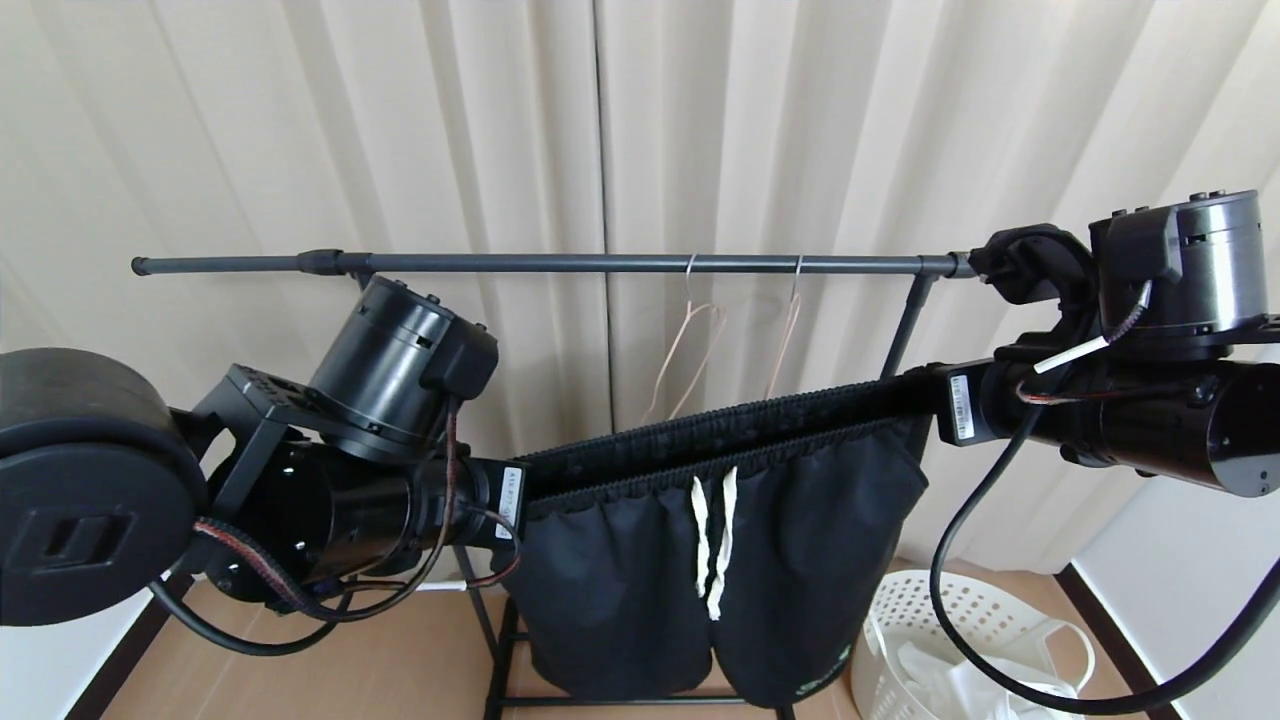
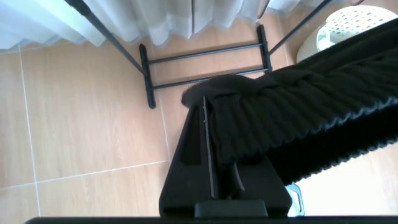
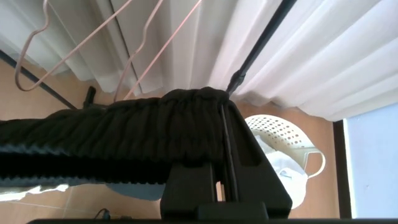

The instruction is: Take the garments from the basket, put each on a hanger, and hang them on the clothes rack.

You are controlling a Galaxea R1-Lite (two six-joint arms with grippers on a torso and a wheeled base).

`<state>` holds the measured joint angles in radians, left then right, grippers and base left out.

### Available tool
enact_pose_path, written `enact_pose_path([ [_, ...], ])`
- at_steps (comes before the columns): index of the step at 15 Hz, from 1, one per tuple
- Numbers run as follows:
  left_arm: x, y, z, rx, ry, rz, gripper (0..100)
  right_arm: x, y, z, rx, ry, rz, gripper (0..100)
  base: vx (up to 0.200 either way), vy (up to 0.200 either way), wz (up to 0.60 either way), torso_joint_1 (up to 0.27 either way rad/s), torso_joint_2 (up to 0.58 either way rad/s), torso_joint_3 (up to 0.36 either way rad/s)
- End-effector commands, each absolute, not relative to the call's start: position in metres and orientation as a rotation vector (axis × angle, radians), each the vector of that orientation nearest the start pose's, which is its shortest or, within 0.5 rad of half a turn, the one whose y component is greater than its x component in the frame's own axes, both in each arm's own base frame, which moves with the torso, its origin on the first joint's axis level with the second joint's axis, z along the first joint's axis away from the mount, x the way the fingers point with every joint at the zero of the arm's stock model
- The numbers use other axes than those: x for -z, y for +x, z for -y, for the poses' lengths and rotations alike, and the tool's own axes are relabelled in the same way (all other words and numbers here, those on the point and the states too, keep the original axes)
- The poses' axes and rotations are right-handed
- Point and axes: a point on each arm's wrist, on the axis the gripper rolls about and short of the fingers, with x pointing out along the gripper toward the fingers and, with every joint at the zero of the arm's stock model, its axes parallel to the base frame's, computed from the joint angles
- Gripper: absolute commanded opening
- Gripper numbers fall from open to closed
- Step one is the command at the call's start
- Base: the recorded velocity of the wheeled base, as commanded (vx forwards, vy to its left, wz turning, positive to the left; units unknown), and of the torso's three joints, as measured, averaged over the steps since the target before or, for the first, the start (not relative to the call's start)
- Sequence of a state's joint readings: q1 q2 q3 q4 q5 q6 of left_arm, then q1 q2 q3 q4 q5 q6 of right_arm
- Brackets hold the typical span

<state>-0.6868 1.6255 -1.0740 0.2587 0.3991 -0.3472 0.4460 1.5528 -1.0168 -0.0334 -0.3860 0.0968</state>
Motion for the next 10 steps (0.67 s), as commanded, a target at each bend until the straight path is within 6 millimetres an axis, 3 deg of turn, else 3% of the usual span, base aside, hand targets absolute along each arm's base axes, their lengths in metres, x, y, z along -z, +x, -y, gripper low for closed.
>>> enact_pose_path([
  [1,-0.203,0.215,0.164,0.148,0.08,-0.713,0,-0.226,0.249,-0.108,-0.03,-0.111,-0.465,0,0.0,0.0,0.0,0.0,0.0,0.0],
  [6,-0.209,0.229,0.177,0.214,0.062,-0.633,0,-0.225,0.222,-0.104,-0.068,-0.156,-0.469,0,0.0,0.0,0.0,0.0,0.0,0.0],
  [10,-0.224,0.267,0.209,0.278,0.049,-0.562,0,-0.218,0.191,-0.102,-0.165,-0.338,-0.461,0,0.0,0.0,0.0,0.0,0.0,0.0],
])
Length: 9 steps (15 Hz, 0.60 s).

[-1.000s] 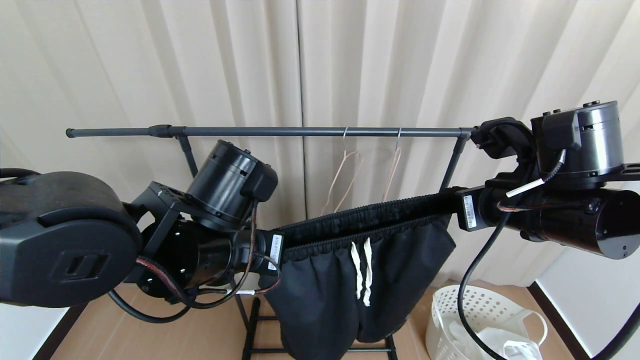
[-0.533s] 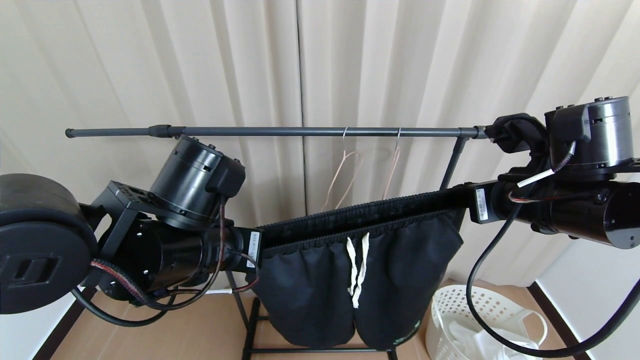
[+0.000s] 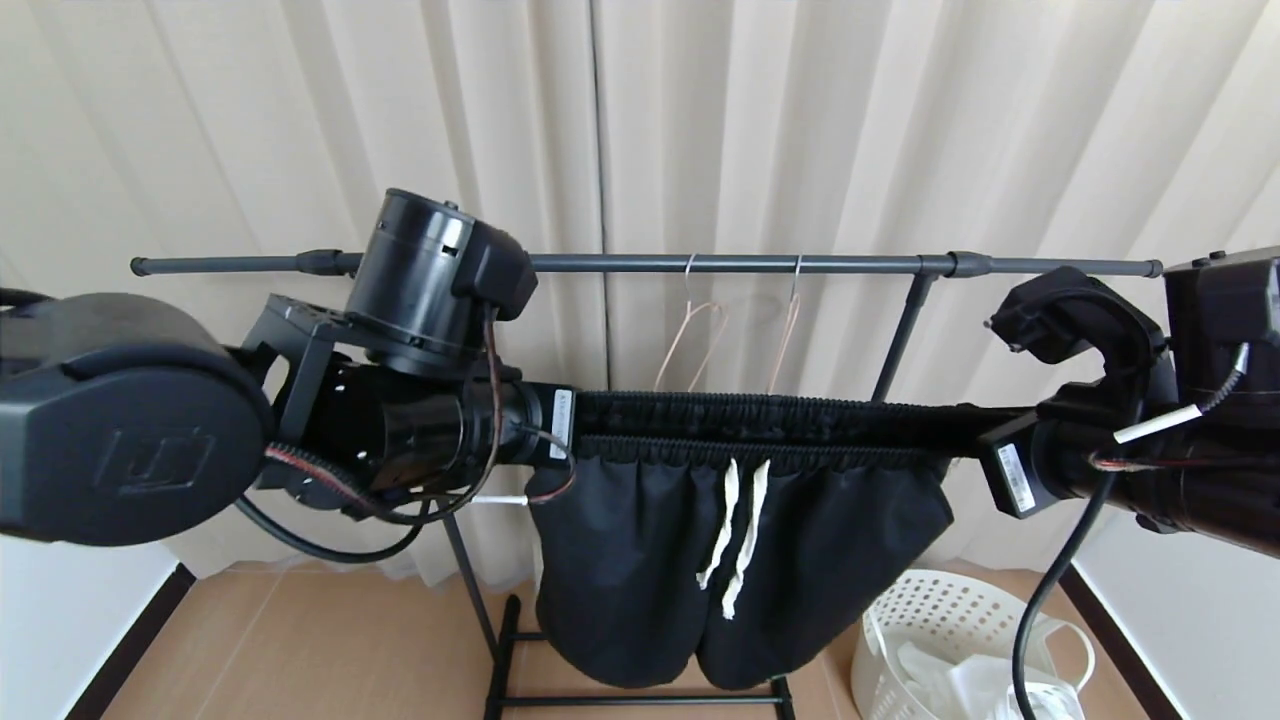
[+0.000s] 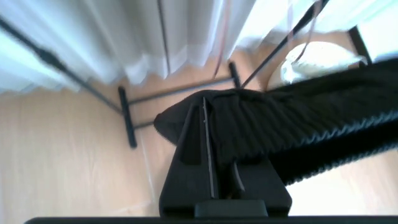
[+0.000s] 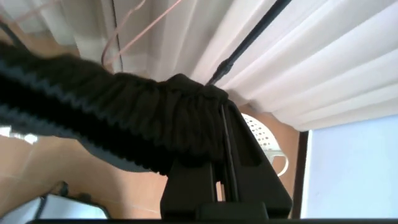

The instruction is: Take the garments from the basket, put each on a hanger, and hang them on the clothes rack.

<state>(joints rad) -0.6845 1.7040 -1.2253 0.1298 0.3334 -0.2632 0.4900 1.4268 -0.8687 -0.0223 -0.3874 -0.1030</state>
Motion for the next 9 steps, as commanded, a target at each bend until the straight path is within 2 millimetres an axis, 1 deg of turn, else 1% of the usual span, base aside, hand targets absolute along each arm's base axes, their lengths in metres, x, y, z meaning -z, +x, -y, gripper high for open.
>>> enact_pose_path([
  [1,-0.231,0.276,0.215,0.283,0.035,-0.536,0,-0.214,0.183,-0.107,-0.205,-0.353,-0.466,0,0.0,0.0,0.0,0.0,0.0,0.0],
  [2,-0.238,0.284,0.222,0.3,0.016,-0.507,0,-0.205,0.175,-0.111,-0.243,-0.377,-0.488,0,0.0,0.0,0.0,0.0,0.0,0.0],
  [3,-0.243,0.29,0.227,0.312,0.011,-0.489,0,-0.2,0.168,-0.114,-0.273,-0.391,-0.498,0,0.0,0.0,0.0,0.0,0.0,0.0],
  [4,-0.245,0.295,0.23,0.321,0.018,-0.476,0,-0.194,0.159,-0.116,-0.314,-0.406,-0.503,0,0.0,0.0,0.0,0.0,0.0,0.0],
  [5,-0.243,0.303,0.235,0.327,0.056,-0.465,0,-0.187,0.144,-0.121,-0.398,-0.413,-0.508,0,0.0,0.0,0.0,0.0,0.0,0.0],
  [7,-0.247,0.309,0.237,0.33,0.073,-0.441,0,-0.184,0.128,-0.13,-0.48,-0.374,-0.511,0,0.0,0.0,0.0,0.0,0.0,0.0],
  [8,-0.25,0.317,0.243,0.334,0.063,-0.421,0,-0.186,0.111,-0.149,-0.577,-0.307,-0.512,0,0.0,0.0,0.0,0.0,0.0,0.0],
  [9,-0.253,0.321,0.246,0.339,0.056,-0.407,0,-0.189,0.101,-0.16,-0.644,-0.29,-0.505,0,0.0,0.0,0.0,0.0,0.0,0.0],
])
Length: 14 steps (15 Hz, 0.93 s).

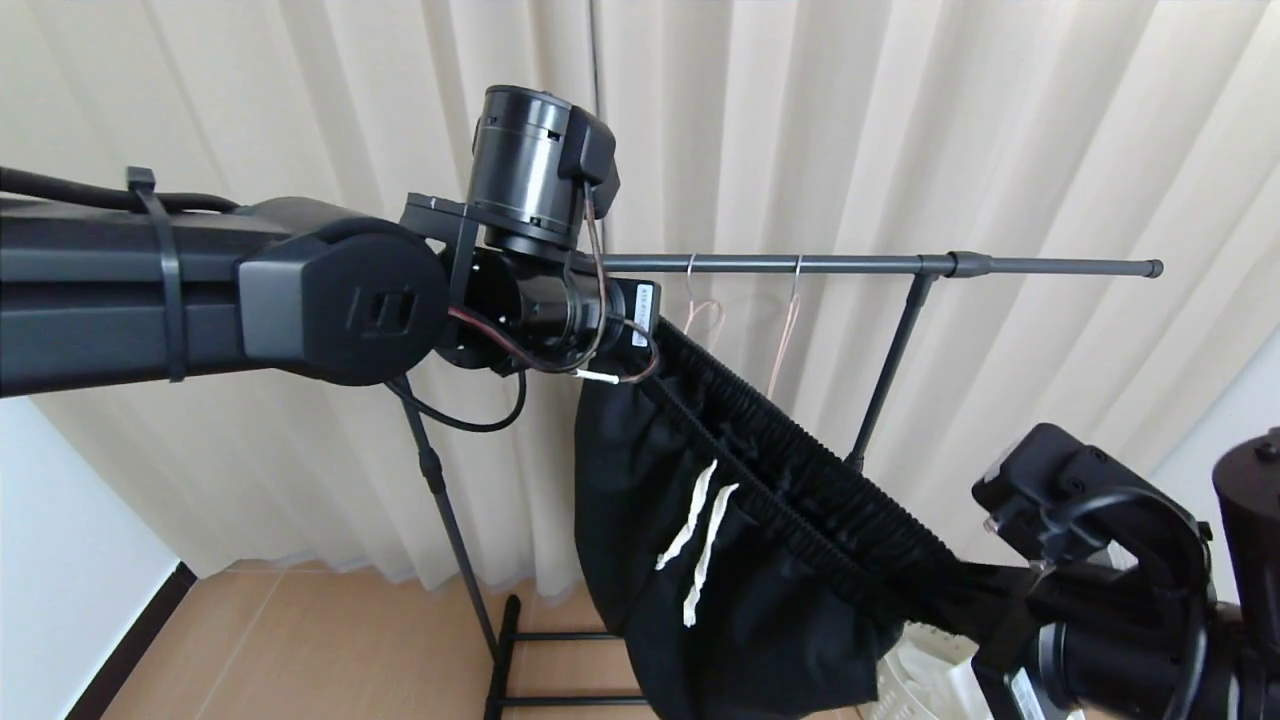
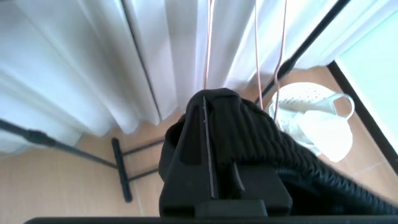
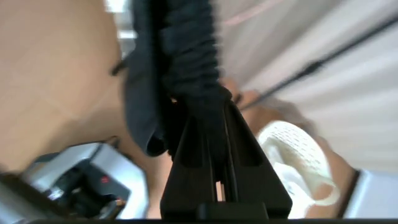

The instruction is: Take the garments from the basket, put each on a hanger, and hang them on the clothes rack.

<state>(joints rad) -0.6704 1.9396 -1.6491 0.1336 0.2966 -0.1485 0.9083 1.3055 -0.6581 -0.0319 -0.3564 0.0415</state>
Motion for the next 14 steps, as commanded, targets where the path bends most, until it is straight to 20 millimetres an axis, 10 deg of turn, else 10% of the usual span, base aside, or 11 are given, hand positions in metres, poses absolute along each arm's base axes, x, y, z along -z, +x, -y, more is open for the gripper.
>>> enact_pose_path([
  [1,-0.254,0.323,0.248,0.349,0.054,-0.401,0,-0.187,0.097,-0.17,-0.687,-0.303,-0.514,0,0.0,0.0,0.0,0.0,0.0,0.0],
  [10,-0.259,0.32,0.254,0.39,0.064,-0.381,0,-0.179,0.094,-0.251,-0.779,-0.071,-0.528,0,0.0,0.0,0.0,0.0,0.0,0.0],
  [14,-0.26,0.319,0.253,0.388,0.063,-0.383,0,-0.175,0.093,-0.244,-0.744,-0.078,-0.532,0,0.0,0.0,0.0,0.0,0.0,0.0],
])
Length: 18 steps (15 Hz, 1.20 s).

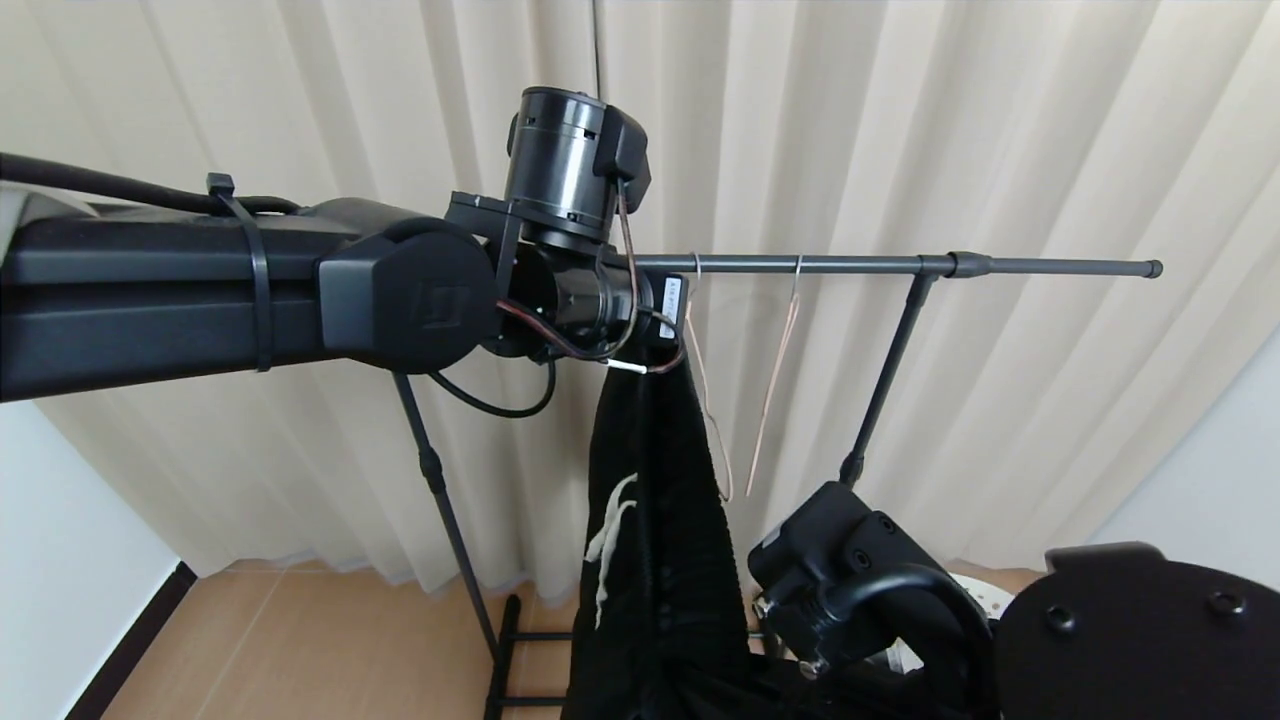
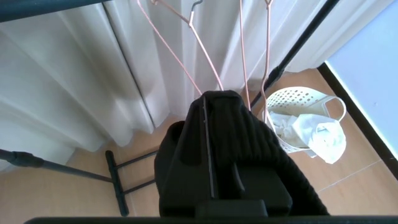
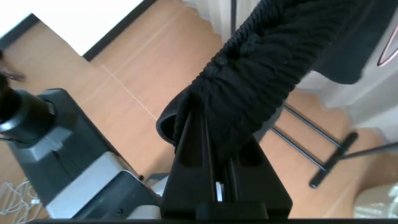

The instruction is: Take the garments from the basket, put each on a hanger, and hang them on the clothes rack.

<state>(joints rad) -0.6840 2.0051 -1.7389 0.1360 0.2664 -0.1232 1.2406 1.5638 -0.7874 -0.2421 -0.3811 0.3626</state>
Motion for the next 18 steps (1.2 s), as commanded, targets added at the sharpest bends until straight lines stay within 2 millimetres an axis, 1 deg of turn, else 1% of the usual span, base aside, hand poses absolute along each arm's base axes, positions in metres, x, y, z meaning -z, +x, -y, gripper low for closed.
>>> enact_pose_path([
  [1,-0.263,0.316,0.25,0.387,0.063,-0.381,0,-0.173,0.093,-0.237,-0.689,-0.096,-0.519,0,0.0,0.0,0.0,0.0,0.0,0.0],
  [2,-0.266,0.313,0.248,0.387,0.063,-0.381,0,-0.17,0.095,-0.232,-0.65,-0.107,-0.517,0,0.0,0.0,0.0,0.0,0.0,0.0],
  [3,-0.273,0.308,0.243,0.385,0.064,-0.384,0,-0.164,0.103,-0.218,-0.575,-0.128,-0.514,0,0.0,0.0,0.0,0.0,0.0,0.0],
  [4,-0.278,0.303,0.237,0.381,0.066,-0.39,0,-0.161,0.11,-0.209,-0.521,-0.142,-0.512,0,0.0,0.0,0.0,0.0,0.0,0.0],
  [6,-0.28,0.297,0.229,0.371,0.078,-0.414,0,-0.159,0.13,-0.194,-0.397,-0.135,-0.511,0,0.0,0.0,0.0,0.0,0.0,0.0],
  [7,-0.279,0.29,0.22,0.363,0.091,-0.442,0,-0.16,0.149,-0.182,-0.311,-0.135,-0.506,0,0.0,0.0,0.0,0.0,0.0,0.0],
  [8,-0.276,0.288,0.217,0.355,0.101,-0.459,0,-0.162,0.16,-0.175,-0.27,-0.147,-0.497,0,0.0,0.0,0.0,0.0,0.0,0.0],
  [9,-0.273,0.277,0.207,0.348,0.117,-0.481,0,-0.169,0.183,-0.166,-0.2,-0.171,-0.476,0,0.0,0.0,0.0,0.0,0.0,0.0],
  [10,-0.271,0.272,0.202,0.348,0.123,-0.491,0,-0.172,0.192,-0.167,-0.184,-0.164,-0.466,0,0.0,0.0,0.0,0.0,0.0,0.0],
  [11,-0.267,0.262,0.195,0.347,0.142,-0.508,0,-0.18,0.208,-0.176,-0.166,-0.144,-0.443,0,0.0,0.0,0.0,0.0,0.0,0.0],
  [12,-0.262,0.25,0.185,0.347,0.163,-0.531,0,-0.186,0.227,-0.184,-0.145,-0.127,-0.423,0,0.0,0.0,0.0,0.0,0.0,0.0],
  [14,-0.25,0.22,0.173,0.371,0.197,-0.57,0,-0.191,0.251,-0.203,-0.144,-0.111,-0.399,0,0.0,0.0,0.0,0.0,0.0,0.0],
  [15,-0.244,0.203,0.17,0.397,0.215,-0.587,0,-0.193,0.262,-0.213,-0.145,-0.102,-0.386,0,0.0,0.0,0.0,0.0,0.0,0.0],
  [16,-0.237,0.19,0.167,0.421,0.236,-0.607,0,-0.192,0.272,-0.222,-0.146,-0.092,-0.375,0,0.0,0.0,0.0,0.0,0.0,0.0],
  [18,-0.221,0.169,0.169,0.479,0.284,-0.646,0,-0.191,0.291,-0.238,-0.148,-0.069,-0.355,0,0.0,0.0,0.0,0.0,0.0,0.0],
])
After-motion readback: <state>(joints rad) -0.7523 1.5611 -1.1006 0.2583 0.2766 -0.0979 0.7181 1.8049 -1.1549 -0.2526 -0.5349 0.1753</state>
